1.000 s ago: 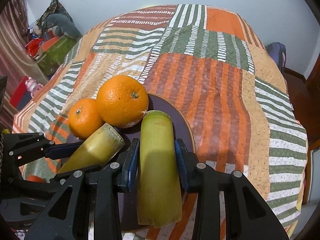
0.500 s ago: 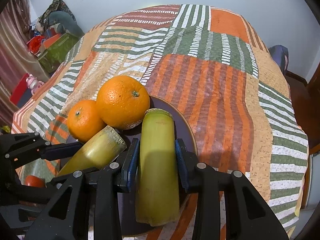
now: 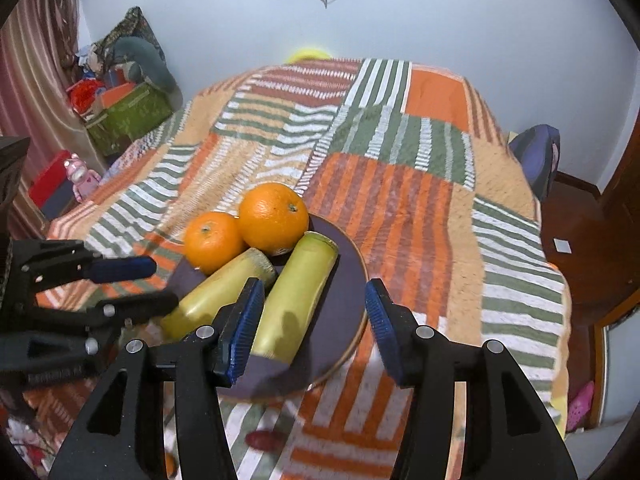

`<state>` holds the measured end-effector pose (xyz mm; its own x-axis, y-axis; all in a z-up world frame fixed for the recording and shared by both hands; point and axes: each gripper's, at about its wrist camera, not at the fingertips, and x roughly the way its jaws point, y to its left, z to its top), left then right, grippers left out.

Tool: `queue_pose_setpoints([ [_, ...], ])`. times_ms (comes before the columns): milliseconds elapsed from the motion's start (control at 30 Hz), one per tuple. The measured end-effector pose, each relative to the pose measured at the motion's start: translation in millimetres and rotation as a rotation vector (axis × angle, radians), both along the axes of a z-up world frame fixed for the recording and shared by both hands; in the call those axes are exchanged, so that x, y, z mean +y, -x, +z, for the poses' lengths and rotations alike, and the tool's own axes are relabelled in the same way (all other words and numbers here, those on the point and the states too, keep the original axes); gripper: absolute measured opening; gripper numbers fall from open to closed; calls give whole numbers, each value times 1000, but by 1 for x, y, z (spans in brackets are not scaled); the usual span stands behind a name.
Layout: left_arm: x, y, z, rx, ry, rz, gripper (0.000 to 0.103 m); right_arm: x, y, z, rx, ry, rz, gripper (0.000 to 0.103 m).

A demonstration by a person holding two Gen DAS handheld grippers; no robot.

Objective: Organize fruits
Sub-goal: 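Open both tools and lift away from the plate, then grasp the red tomato with the right tool and lift it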

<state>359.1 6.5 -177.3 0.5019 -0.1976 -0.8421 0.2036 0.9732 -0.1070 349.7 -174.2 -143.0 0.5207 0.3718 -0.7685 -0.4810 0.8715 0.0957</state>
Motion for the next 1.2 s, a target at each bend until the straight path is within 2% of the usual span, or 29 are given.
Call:
queue_pose_setpoints([
  [133, 8, 21, 23, -39, -6, 16, 43, -8, 21, 20, -34, -16, -4, 50],
  [200, 11, 35, 34, -65, -12, 24, 44, -13, 34, 31, -62, -16, -6, 52],
  [267, 16, 50, 45, -86, -14, 30, 48, -17, 48, 39, -90, -11, -8, 60],
  [367, 25, 76, 59, -111, -14, 40, 56, -25, 72, 52, -131, 0, -6, 61],
  [633, 54, 136, 77, -142, -47, 93, 70, -49, 115, 61, -147, -2, -26, 64],
  [833, 75, 165, 74, -133, -60, 117, 76, -57, 139, 44, -94, -4, -24, 64],
  [1200, 95, 185, 34, -41, -34, 135, 77, -74, 180, -20, 64, 15, -82, 64],
])
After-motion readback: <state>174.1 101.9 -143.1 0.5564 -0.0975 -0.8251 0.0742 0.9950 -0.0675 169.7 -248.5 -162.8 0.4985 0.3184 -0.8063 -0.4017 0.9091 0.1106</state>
